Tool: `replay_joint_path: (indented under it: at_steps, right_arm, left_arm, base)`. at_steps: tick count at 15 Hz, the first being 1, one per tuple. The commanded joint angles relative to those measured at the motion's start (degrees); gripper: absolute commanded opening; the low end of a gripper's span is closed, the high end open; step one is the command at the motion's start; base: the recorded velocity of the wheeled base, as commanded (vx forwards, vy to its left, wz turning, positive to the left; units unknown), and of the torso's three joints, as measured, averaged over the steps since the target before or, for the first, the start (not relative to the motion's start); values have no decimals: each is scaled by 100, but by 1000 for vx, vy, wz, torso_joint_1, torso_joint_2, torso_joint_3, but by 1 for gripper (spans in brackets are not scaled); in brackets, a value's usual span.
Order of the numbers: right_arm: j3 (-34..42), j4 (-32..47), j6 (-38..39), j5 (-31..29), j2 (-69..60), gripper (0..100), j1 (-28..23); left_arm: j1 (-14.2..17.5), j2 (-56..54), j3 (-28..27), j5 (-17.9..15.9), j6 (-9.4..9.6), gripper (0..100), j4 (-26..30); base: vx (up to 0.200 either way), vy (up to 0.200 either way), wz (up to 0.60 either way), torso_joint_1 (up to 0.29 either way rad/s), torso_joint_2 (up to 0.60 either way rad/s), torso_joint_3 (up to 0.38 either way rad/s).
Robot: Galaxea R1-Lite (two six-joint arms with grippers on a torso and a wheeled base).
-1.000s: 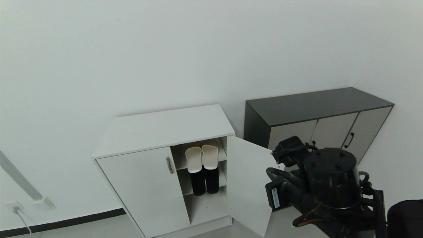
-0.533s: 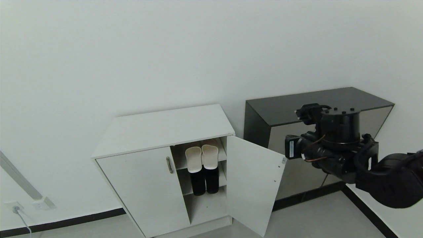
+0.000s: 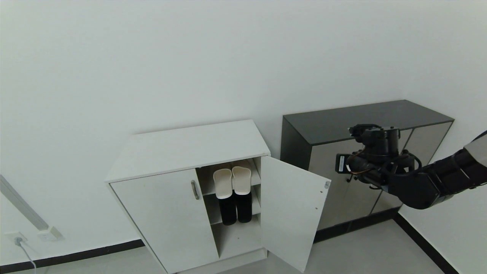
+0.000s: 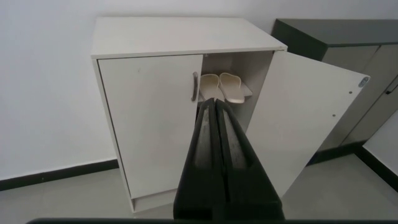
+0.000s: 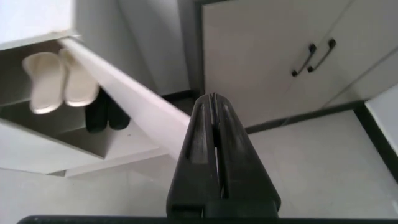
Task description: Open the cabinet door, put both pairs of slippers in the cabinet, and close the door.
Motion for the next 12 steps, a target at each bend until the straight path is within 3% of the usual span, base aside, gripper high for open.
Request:
replay_joint_path:
  at_steps: [1,12]
  right_arm:
    - [-152,4,94,34,404,0,-44]
    - [-582,-172,410,34,1195,0,-80]
  left_arm:
    - [0,0,1,0,-1,0,0]
    - [0,9,1,0,-1,0,0]
  base:
    - [0,0,0,0,0,0]
    - [0,0,0,0,0,0]
